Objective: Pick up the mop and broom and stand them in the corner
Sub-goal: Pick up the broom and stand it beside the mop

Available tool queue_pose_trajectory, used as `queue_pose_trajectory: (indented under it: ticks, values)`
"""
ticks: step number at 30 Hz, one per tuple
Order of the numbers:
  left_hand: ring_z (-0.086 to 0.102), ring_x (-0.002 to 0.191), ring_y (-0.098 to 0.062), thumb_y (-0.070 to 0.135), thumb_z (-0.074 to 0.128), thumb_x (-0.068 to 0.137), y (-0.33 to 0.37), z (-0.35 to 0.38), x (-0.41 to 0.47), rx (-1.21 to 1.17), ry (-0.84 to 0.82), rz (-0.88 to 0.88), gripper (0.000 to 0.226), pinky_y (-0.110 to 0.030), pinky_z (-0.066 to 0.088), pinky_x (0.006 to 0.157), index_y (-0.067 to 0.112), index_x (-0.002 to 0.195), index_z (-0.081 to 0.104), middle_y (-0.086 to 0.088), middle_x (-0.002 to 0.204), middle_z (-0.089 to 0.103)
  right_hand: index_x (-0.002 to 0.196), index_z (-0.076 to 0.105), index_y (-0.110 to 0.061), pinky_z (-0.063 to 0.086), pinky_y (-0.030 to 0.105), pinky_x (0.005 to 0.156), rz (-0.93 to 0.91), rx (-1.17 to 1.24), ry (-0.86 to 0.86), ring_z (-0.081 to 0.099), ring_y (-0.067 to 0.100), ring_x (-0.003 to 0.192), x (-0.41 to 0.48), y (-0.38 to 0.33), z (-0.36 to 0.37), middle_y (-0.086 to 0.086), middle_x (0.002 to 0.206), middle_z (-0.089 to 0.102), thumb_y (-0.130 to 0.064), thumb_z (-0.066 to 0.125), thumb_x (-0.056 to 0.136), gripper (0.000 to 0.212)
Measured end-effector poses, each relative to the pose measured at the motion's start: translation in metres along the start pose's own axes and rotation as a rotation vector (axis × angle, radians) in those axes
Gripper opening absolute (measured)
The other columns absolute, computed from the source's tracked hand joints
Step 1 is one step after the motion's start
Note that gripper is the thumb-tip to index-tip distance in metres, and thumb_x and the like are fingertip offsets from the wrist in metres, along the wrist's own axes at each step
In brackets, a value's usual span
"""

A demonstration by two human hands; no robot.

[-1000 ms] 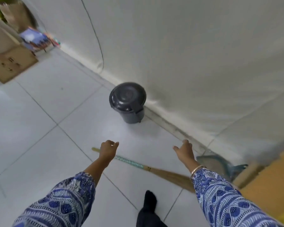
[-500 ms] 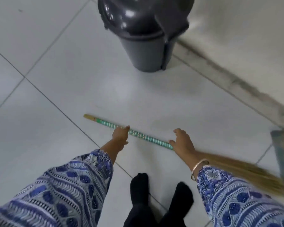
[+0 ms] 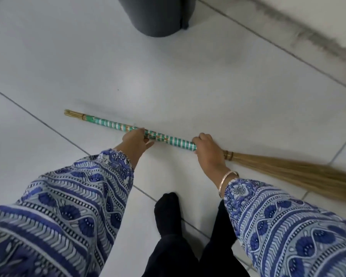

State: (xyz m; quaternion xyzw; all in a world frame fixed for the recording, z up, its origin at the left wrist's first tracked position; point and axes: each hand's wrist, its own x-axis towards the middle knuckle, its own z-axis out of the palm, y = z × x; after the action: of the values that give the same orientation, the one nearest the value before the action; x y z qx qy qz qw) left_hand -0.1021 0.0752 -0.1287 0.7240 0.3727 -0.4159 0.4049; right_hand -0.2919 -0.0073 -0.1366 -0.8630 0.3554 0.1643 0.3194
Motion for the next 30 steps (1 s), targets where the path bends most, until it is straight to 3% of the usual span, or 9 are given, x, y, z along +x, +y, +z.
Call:
queue_pose_trajectory:
  ticks: [3, 6, 8, 11, 13, 17, 20, 24, 30]
  values:
    - [0.056, 0.071, -0.023, 0.003, 0.050, 0.090, 0.023, 0.004, -0.045, -0.048, -0.022, -0.006, 0.004, -0.052, 0.045, 0.099, 0.001, 0.092, 0.053, -0.015, 0.081, 0.055, 0.105, 0.056, -0.006, 0.050, 0.037, 0.075, -0.014, 0.017, 0.022, 0.050, 0.024, 0.098, -0.017, -0.011, -0.036, 0.010, 0.105, 0.056, 0.005, 0.049, 0.086, 0.023]
    - [0.059, 0.110, -0.034, 0.000, 0.052, 0.089, 0.049, 0.000, -0.102, -0.133, -0.029, -0.010, 0.037, -0.051, 0.045, 0.100, -0.001, 0.126, 0.046, -0.022, 0.122, 0.059, 0.108, 0.055, -0.008, 0.050, 0.034, 0.073, -0.031, 0.023, 0.063, 0.050, 0.022, 0.098, -0.041, -0.028, -0.082, 0.008, 0.106, 0.056, 0.006, 0.048, 0.086, 0.027]
    - [0.059, 0.113, -0.035, -0.001, 0.056, 0.086, 0.069, -0.005, -0.151, -0.133, -0.027, 0.027, 0.039, -0.051, 0.048, 0.097, -0.004, 0.125, 0.047, -0.022, 0.123, 0.059, 0.111, 0.054, -0.009, 0.051, 0.035, 0.076, -0.037, 0.029, 0.094, 0.049, 0.022, 0.101, -0.058, -0.043, -0.123, 0.007, 0.108, 0.056, 0.006, 0.048, 0.085, 0.030]
    - [0.064, 0.083, -0.031, 0.001, 0.057, 0.086, 0.101, -0.016, -0.239, -0.114, -0.073, 0.128, 0.031, -0.049, 0.052, 0.091, -0.006, 0.116, 0.051, -0.017, 0.090, 0.062, 0.113, 0.054, -0.009, 0.051, 0.036, 0.077, -0.031, 0.051, 0.132, 0.049, 0.022, 0.104, -0.088, -0.068, -0.197, 0.007, 0.109, 0.055, 0.008, 0.048, 0.085, 0.033]
    - [0.062, 0.076, -0.029, 0.004, 0.057, 0.087, 0.121, -0.022, -0.300, -0.097, -0.117, 0.200, 0.028, -0.046, 0.053, 0.089, -0.005, 0.114, 0.051, -0.014, 0.081, 0.058, 0.111, 0.054, -0.008, 0.050, 0.039, 0.077, -0.021, 0.067, 0.176, 0.049, 0.024, 0.103, -0.110, -0.086, -0.250, 0.008, 0.107, 0.056, 0.006, 0.049, 0.085, 0.030]
    - [0.063, 0.098, -0.034, 0.008, 0.056, 0.089, 0.163, -0.035, -0.446, -0.036, -0.201, 0.368, 0.026, -0.045, 0.055, 0.087, -0.003, 0.112, 0.053, -0.022, 0.111, 0.060, 0.110, 0.055, -0.008, 0.050, 0.040, 0.077, -0.001, 0.096, 0.322, 0.049, 0.024, 0.103, -0.175, -0.120, -0.366, 0.009, 0.107, 0.057, 0.003, 0.053, 0.084, 0.028]
    - [0.062, 0.106, -0.036, 0.015, 0.056, 0.089, 0.184, -0.035, -0.551, 0.052, -0.286, 0.584, 0.035, -0.041, 0.055, 0.083, -0.003, 0.118, 0.053, -0.021, 0.120, 0.061, 0.110, 0.055, -0.009, 0.046, 0.034, 0.076, 0.060, 0.145, 0.472, 0.050, 0.024, 0.102, -0.226, -0.134, -0.439, 0.009, 0.107, 0.058, 0.003, 0.055, 0.083, 0.029]
    - [0.063, 0.101, -0.034, 0.020, 0.055, 0.090, 0.183, -0.022, -0.695, 0.213, -0.516, 0.864, 0.034, -0.037, 0.054, 0.077, -0.003, 0.115, 0.053, -0.017, 0.105, 0.061, 0.113, 0.054, -0.005, 0.047, 0.034, 0.074, 0.169, 0.208, 0.694, 0.052, 0.026, 0.100, -0.307, -0.135, -0.512, 0.013, 0.108, 0.059, 0.004, 0.056, 0.082, 0.032]
    - [0.064, 0.093, -0.030, 0.020, 0.057, 0.089, 0.087, 0.008, -0.879, 0.411, -0.847, 1.200, 0.023, -0.043, 0.057, 0.078, 0.004, 0.105, 0.056, -0.014, 0.098, 0.061, 0.110, 0.049, -0.010, 0.050, 0.032, 0.071, 0.379, 0.316, 0.987, 0.051, 0.021, 0.093, -0.457, -0.097, -0.566, 0.008, 0.107, 0.055, 0.005, 0.060, 0.079, 0.036]
